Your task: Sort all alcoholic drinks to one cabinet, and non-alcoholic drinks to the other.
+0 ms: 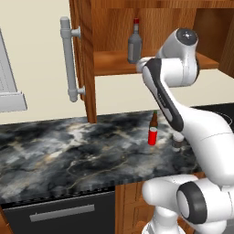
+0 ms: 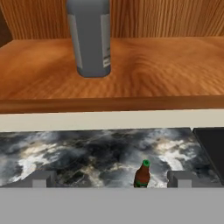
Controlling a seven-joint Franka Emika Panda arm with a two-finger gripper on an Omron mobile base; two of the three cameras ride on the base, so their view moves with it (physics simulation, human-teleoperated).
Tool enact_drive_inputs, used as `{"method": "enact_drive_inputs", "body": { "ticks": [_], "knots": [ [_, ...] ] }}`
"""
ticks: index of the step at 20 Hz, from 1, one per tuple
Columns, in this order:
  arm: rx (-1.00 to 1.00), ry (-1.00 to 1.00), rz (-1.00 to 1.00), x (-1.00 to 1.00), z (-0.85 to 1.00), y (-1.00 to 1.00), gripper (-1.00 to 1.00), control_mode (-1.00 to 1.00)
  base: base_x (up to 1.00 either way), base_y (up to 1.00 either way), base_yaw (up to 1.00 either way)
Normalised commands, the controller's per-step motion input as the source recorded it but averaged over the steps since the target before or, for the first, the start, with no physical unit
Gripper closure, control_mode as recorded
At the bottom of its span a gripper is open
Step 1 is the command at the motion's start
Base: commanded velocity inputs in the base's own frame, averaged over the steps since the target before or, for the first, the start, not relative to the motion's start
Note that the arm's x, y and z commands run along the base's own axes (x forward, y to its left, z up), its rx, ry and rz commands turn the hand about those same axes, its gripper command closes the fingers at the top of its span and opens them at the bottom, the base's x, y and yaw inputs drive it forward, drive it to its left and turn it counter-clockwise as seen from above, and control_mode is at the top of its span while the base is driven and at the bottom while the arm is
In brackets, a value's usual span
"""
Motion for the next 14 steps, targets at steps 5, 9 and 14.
{"method": "enact_drive_inputs", "body": {
  "ticks": [5, 9, 14],
  "knots": [
    [0.0, 0.1, 0.0, -0.06, -0.33, -0.04, -1.0, -1.0, 0.0, 0.0, 0.0],
    [0.0, 0.06, 0.0, 0.0, -0.27, -0.15, -1.0, -1.0, 0.0, 0.0, 0.0],
    [0.0, 0.03, 0.0, 0.0, -0.25, -0.24, -1.0, -1.0, 0.0, 0.0, 0.0]
  ]
}}
